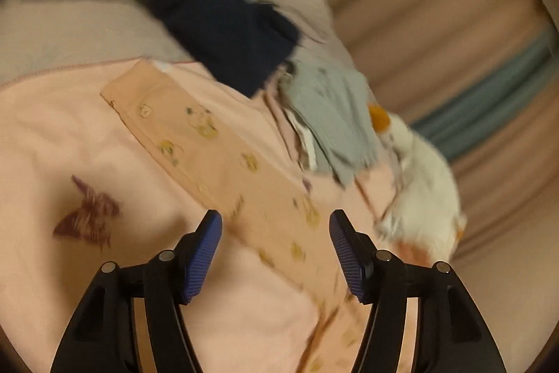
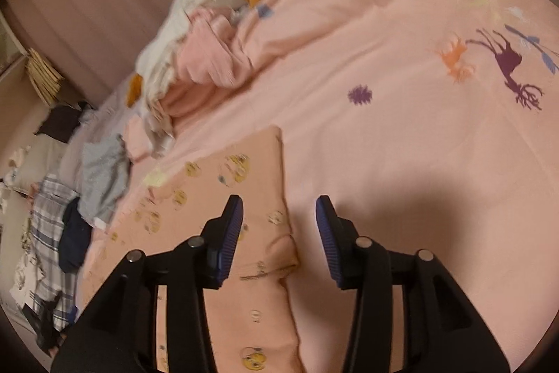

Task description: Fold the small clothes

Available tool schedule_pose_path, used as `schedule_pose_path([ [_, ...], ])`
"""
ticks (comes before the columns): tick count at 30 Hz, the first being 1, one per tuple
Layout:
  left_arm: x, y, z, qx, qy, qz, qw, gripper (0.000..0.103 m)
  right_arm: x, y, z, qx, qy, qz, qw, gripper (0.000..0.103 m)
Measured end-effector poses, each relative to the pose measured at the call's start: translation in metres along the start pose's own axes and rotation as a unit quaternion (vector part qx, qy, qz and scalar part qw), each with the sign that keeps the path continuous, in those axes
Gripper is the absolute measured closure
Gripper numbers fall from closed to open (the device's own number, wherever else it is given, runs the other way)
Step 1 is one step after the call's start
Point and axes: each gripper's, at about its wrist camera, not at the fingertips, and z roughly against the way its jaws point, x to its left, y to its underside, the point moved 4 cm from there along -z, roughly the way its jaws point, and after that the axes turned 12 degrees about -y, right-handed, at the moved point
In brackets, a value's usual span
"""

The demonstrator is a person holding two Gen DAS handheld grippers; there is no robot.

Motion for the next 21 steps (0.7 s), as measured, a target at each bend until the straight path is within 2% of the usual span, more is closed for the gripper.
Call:
schedule_pose_path([
  [2, 0.011, -0.022, -0.023, 0.022, -0.029, 0.013, 0.9993, 0.037, -0.005, 0.002, 0.005, 0.007, 0.015, 0.002, 1.000, 0.059],
  [4, 0.020, -0.032, -0.042, 0.036, -0.081, 0.013, 0.9960, 0.037, -0.003, 0.005, 0.002, 0.015, 0.014, 0.006, 1.000, 0.059],
  [5, 0.025, -0.032, -0.052, 0.052, -0.092, 0.016, 0.9942, 0.037, 0.000, 0.006, -0.001, 0.020, 0.010, 0.010, 1.000, 0.059],
  [7, 0.039, -0.027, -0.070, 0.088, -0.071, 0.048, 0.9924, 0.037, 0.003, 0.008, -0.005, 0.026, 0.013, 0.019, 0.999, 0.059],
  [9, 0.046, -0.026, -0.080, 0.094, -0.051, 0.073, 0.9916, 0.037, 0.007, 0.009, -0.009, 0.028, 0.025, 0.033, 0.999, 0.059],
  [12, 0.044, -0.039, -0.083, 0.073, -0.039, 0.076, 0.9936, 0.037, 0.010, 0.013, -0.016, 0.037, 0.030, 0.042, 0.998, 0.059],
  [14, 0.041, -0.046, -0.087, 0.040, -0.057, 0.059, 0.9959, 0.037, 0.012, 0.015, -0.020, 0.043, 0.031, 0.048, 0.997, 0.059],
  [15, 0.037, -0.047, -0.087, 0.021, -0.070, 0.048, 0.9962, 0.053, 0.012, 0.016, -0.023, 0.047, 0.034, 0.053, 0.997, 0.059],
  [16, 0.038, -0.047, -0.087, -0.005, -0.108, 0.036, 0.9935, 0.082, 0.012, 0.018, -0.026, 0.052, 0.041, 0.058, 0.996, 0.059],
  [17, 0.037, -0.047, -0.088, -0.014, -0.141, 0.023, 0.9896, 0.092, 0.011, 0.019, -0.029, 0.054, 0.047, 0.061, 0.996, 0.059],
  [20, 0.019, -0.040, -0.085, -0.053, -0.210, -0.057, 0.9745, 0.098, 0.007, 0.018, -0.030, 0.059, 0.052, 0.059, 0.995, 0.059],
  [21, 0.005, -0.038, -0.082, -0.068, -0.234, -0.083, 0.9662, 0.101, 0.005, 0.016, -0.028, 0.056, 0.049, 0.053, 0.996, 0.059],
])
